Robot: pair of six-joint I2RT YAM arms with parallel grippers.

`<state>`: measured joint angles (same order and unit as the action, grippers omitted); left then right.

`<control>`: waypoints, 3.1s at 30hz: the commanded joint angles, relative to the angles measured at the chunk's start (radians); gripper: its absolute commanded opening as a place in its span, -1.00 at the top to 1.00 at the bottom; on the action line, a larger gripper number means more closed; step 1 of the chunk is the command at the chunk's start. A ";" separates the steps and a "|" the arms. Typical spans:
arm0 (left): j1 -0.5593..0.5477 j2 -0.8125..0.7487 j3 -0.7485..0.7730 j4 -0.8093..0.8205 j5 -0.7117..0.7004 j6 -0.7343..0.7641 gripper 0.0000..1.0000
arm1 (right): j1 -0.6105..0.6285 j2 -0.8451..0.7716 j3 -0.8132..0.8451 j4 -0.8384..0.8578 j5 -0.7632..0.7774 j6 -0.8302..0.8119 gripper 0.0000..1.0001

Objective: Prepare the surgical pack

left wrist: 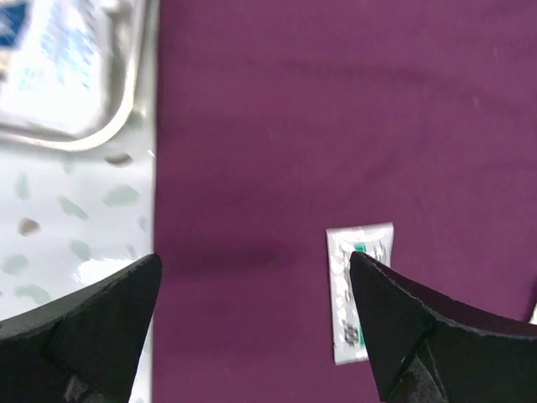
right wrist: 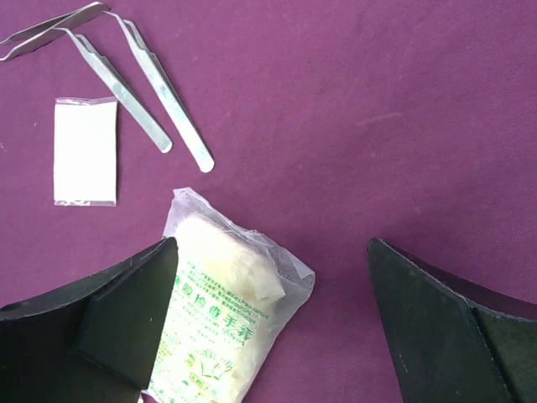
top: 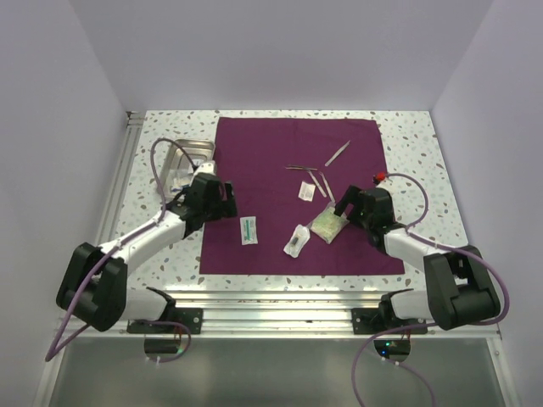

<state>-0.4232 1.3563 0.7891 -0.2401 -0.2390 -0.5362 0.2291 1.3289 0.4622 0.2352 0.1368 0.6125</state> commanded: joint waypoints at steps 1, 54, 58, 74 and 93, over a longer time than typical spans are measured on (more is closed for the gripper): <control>-0.069 -0.069 -0.063 0.021 0.018 -0.071 -0.93 | 0.004 0.004 0.035 0.033 -0.017 0.012 -0.96; -0.396 0.343 0.131 -0.156 -0.233 -0.188 0.02 | 0.004 -0.019 0.036 0.018 -0.020 0.013 -0.96; -0.396 0.319 0.134 -0.172 -0.247 -0.176 0.10 | 0.004 -0.022 0.035 0.019 -0.016 0.013 -0.96; -0.252 0.153 0.177 -0.183 -0.151 -0.055 0.17 | 0.006 -0.028 0.032 0.009 0.000 0.015 -0.96; 0.282 0.386 0.633 -0.211 -0.005 0.114 0.16 | 0.004 -0.042 0.016 0.016 0.023 0.016 -0.95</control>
<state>-0.1753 1.6783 1.3373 -0.4324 -0.2600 -0.4667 0.2291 1.2999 0.4721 0.2352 0.1394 0.6182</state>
